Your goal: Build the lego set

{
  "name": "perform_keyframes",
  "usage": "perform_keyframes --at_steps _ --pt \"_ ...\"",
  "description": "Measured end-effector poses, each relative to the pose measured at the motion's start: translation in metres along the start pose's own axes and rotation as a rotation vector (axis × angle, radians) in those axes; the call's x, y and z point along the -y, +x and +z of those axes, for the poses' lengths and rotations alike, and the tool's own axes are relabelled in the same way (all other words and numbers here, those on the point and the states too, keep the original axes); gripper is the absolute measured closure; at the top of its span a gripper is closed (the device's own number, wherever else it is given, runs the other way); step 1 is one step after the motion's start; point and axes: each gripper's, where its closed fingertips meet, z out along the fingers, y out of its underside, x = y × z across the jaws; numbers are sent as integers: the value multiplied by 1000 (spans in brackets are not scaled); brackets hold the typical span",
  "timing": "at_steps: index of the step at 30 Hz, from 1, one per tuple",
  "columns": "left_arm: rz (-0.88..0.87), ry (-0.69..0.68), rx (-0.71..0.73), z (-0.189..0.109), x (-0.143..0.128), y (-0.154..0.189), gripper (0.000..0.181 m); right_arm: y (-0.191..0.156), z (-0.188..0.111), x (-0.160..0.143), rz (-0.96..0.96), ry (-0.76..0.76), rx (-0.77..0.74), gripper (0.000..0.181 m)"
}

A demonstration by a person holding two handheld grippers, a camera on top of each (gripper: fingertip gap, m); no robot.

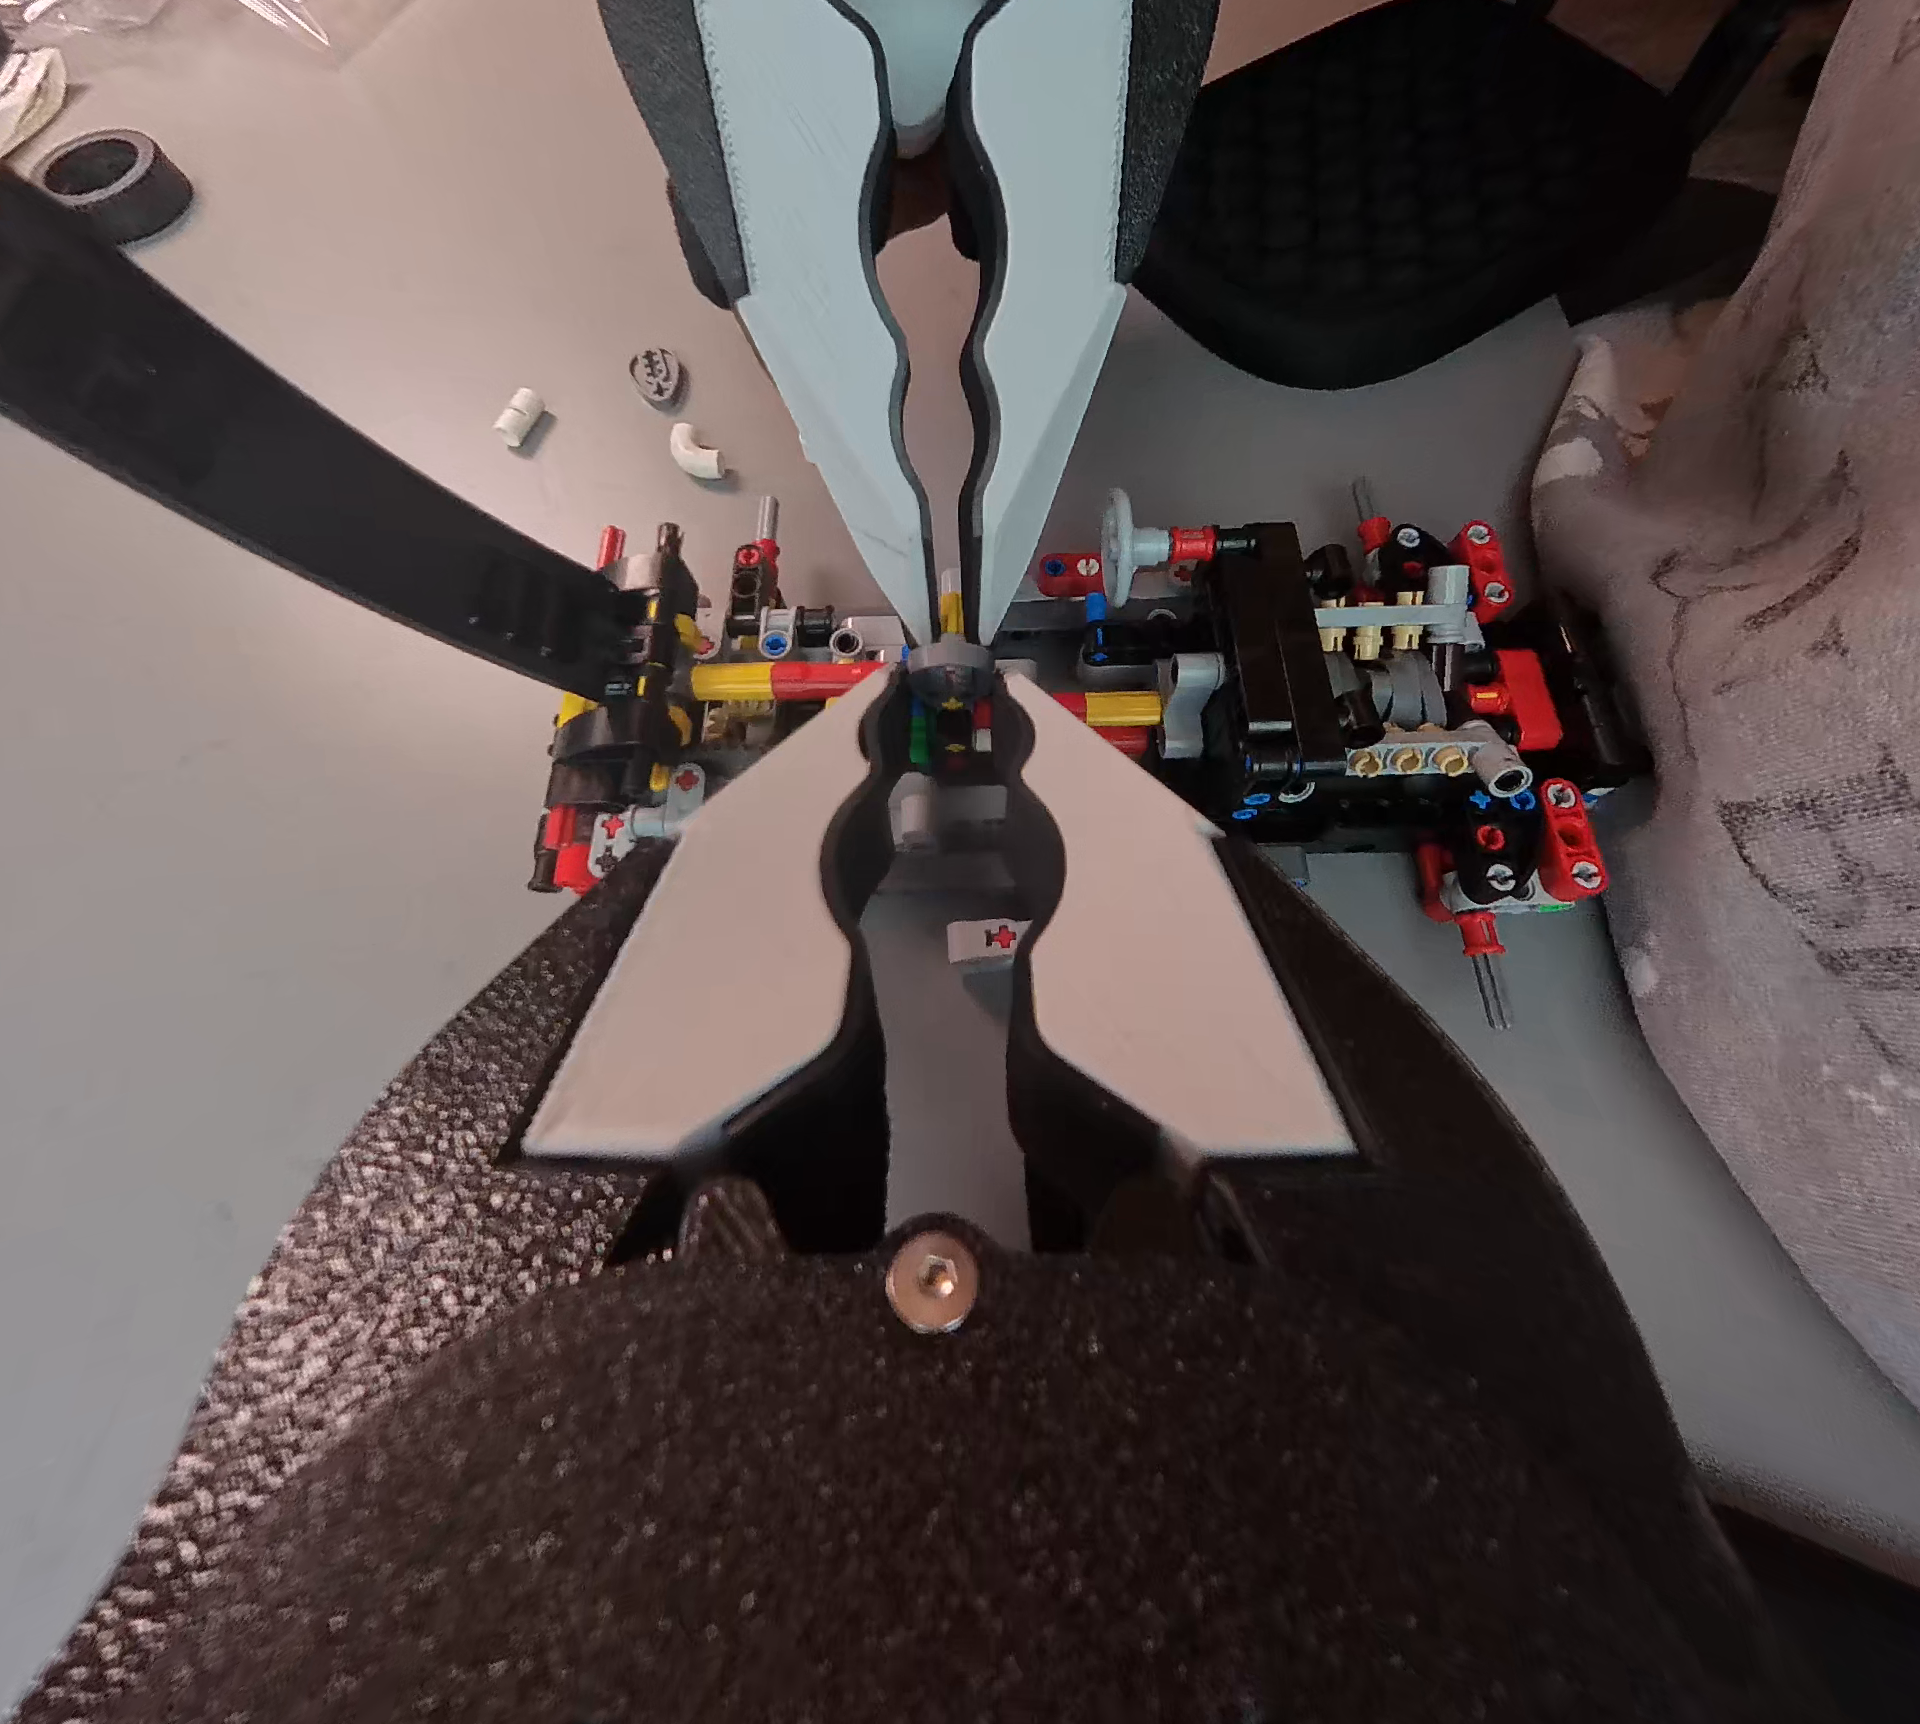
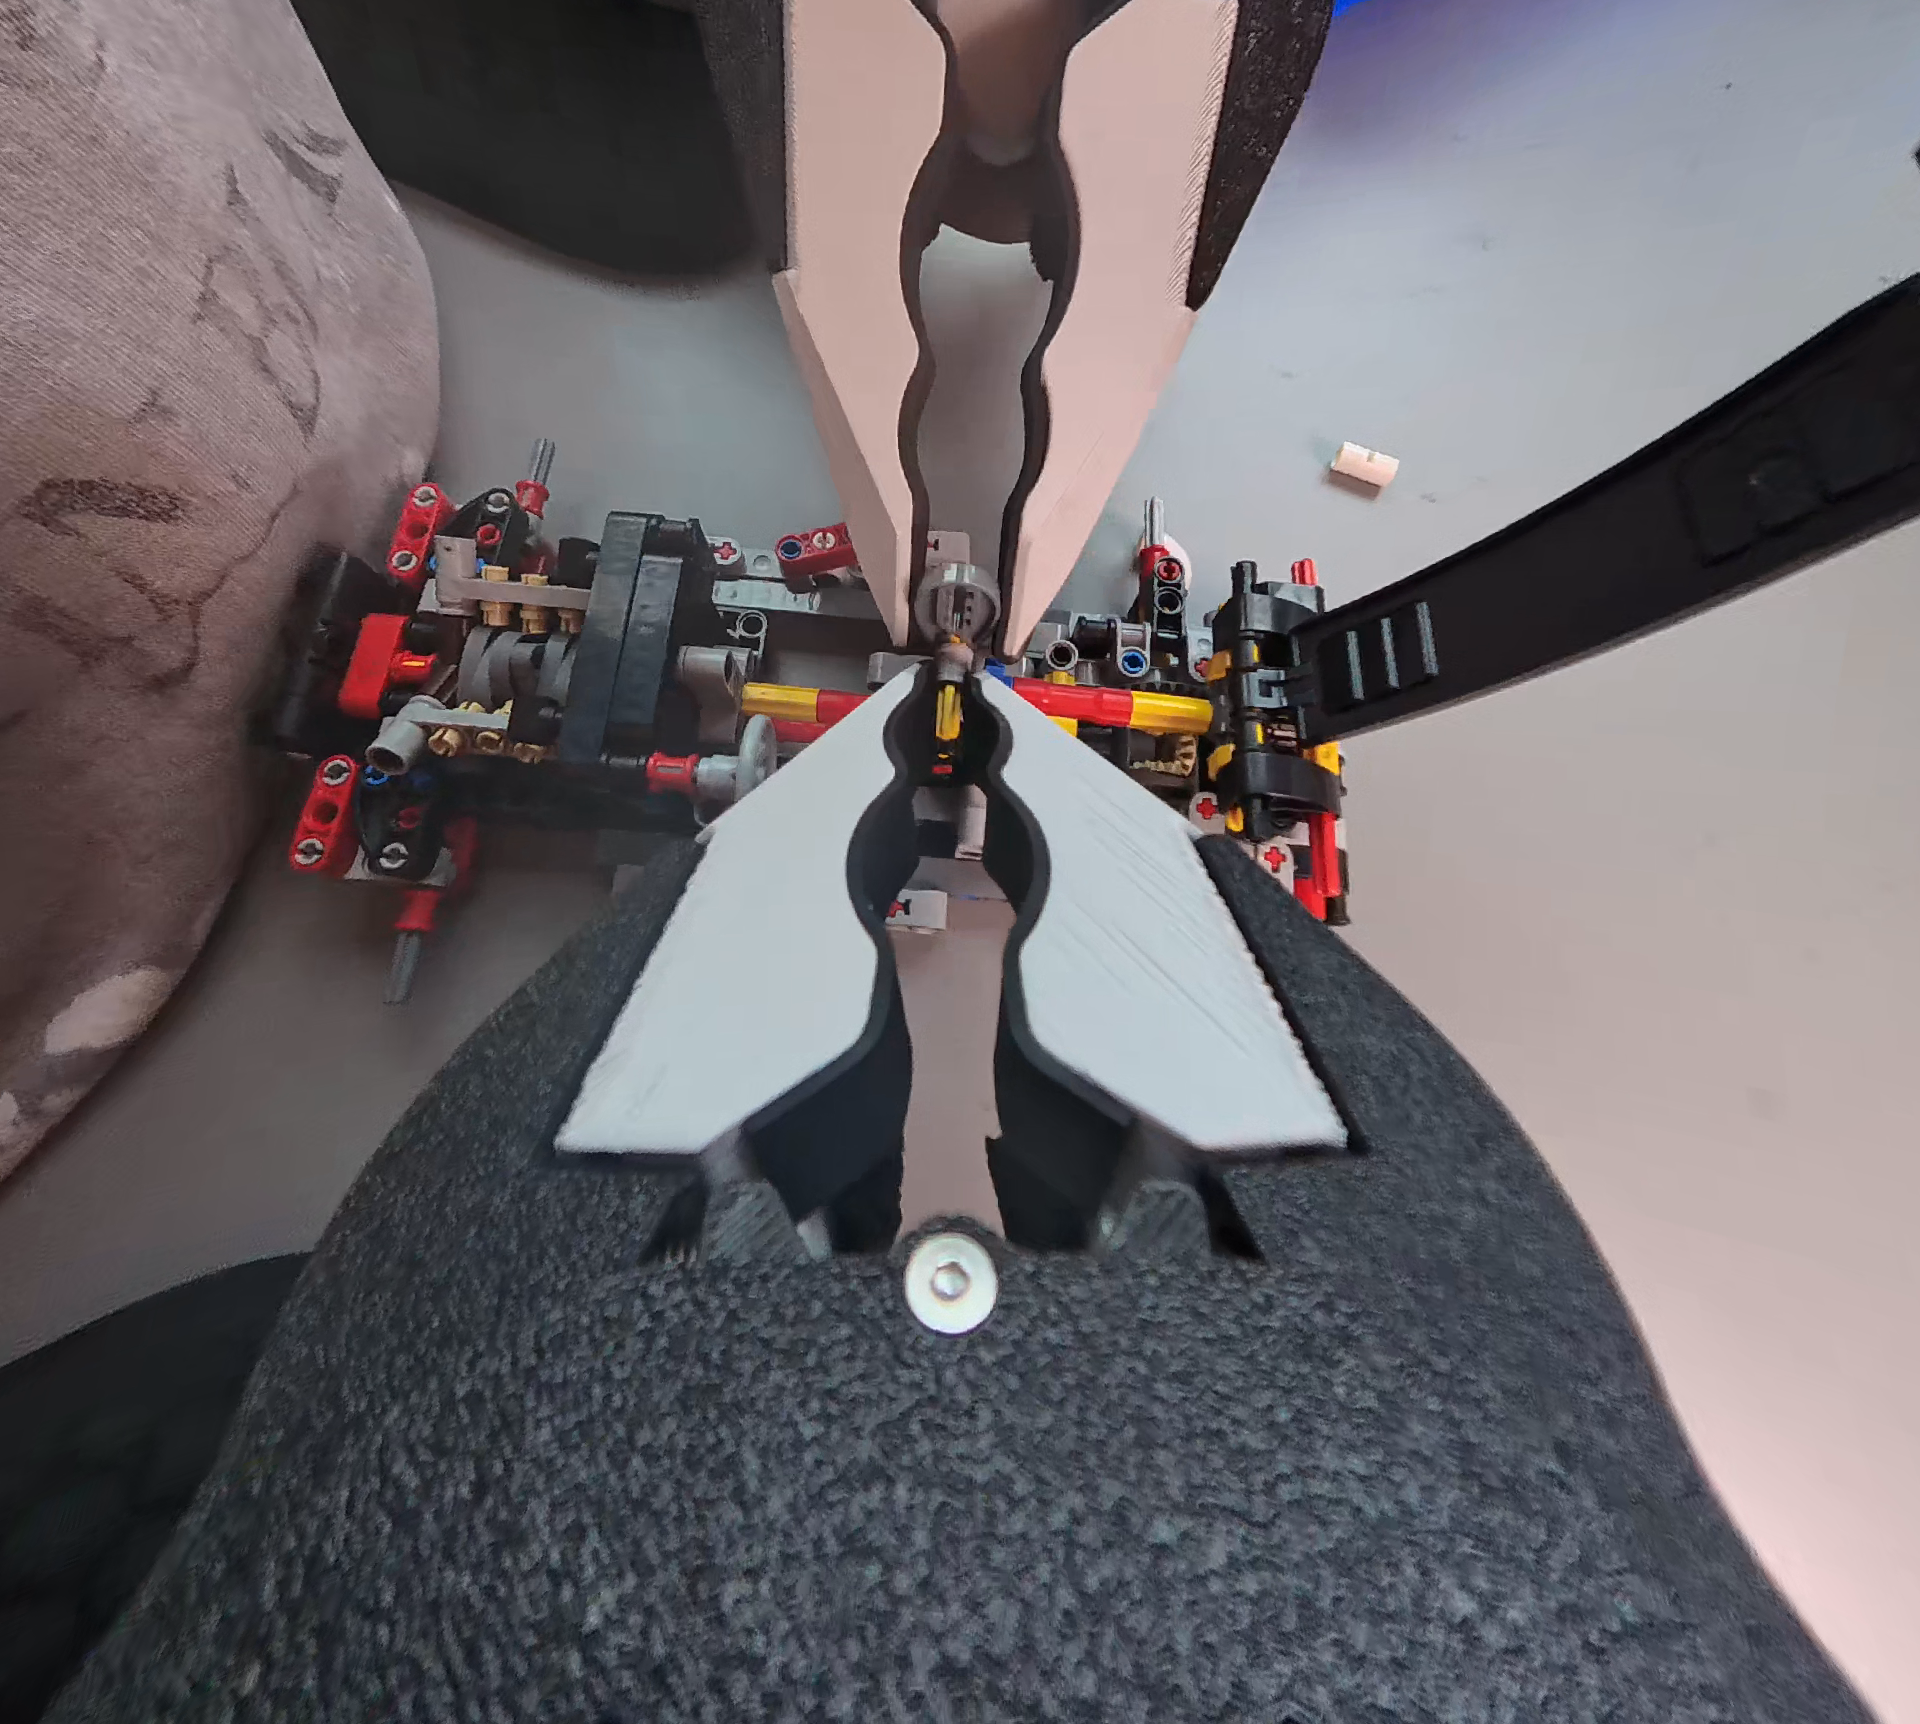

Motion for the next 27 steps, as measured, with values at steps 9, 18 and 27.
perform_keyframes --at_steps 9,18,27 --pt "-38 -50 -6 -22 -15 -3 166 0 -4 -10 29 -1 -17 181" --pt "-21 -49 6 -16 -10 -2 166 2 16 14 -55 6 -32 172" --pt "-47 -22 24 -17 -10 -3 166 3 18 15 -109 -59 -18 175"
